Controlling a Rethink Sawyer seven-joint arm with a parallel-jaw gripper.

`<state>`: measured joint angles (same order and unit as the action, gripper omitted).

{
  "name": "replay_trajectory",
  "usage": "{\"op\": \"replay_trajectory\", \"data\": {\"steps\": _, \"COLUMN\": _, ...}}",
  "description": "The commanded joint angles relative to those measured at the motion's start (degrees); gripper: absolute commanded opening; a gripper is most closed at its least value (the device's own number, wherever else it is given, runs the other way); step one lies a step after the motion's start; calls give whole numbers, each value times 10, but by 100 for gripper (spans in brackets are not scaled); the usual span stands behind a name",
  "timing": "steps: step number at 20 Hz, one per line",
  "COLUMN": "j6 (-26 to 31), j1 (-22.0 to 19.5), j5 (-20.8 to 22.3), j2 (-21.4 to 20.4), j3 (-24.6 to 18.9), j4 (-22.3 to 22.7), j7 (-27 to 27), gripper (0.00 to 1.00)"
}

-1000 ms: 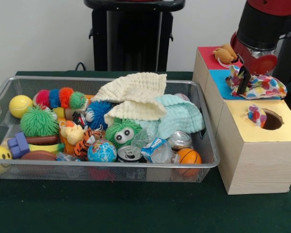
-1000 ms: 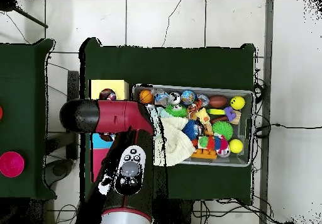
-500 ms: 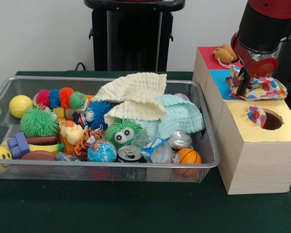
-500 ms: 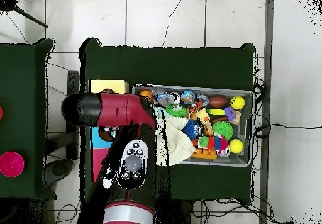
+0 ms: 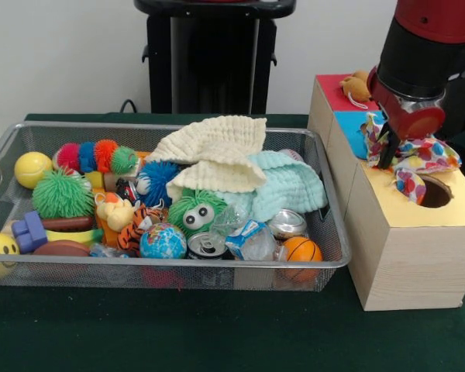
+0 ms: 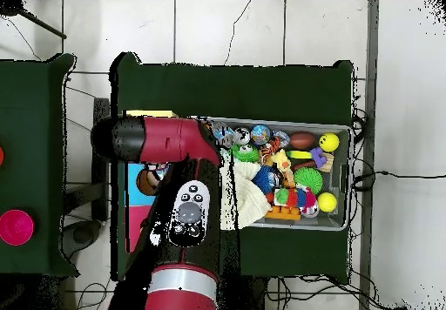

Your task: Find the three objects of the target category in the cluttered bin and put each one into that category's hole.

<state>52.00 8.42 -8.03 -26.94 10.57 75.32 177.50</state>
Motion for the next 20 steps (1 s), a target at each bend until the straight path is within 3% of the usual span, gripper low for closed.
{"op": "replay_trajectory", "data": {"steps": 1, "j6": 46, "j1": -14, "j5": 5, "j2": 67, "j3": -4, "j4": -87, "j7": 56, "gripper": 0}}
{"op": "replay_trajectory", "data": {"steps": 4, "j6": 71, "j1": -19, "j5": -1, "j2": 78, "j3": -9, "j4": -115, "j7": 58, "gripper": 0}}
{"op": "replay_trajectory", "data": {"steps": 10, "j6": 67, "j1": -3, "j5": -6, "j2": 122, "j3": -3, "j4": -156, "j7": 95, "gripper": 0}}
{"op": "replay_trajectory", "data": {"steps": 17, "j6": 125, "j1": -10, "j5": -14, "j2": 129, "j3": 0, "j4": -208, "j7": 96, "gripper": 0}}
{"op": "replay_trajectory", "data": {"steps": 20, "j6": 137, "j1": -13, "j5": -24, "j2": 113, "j3": 0, "j4": -202, "j7": 98, "gripper": 0}}
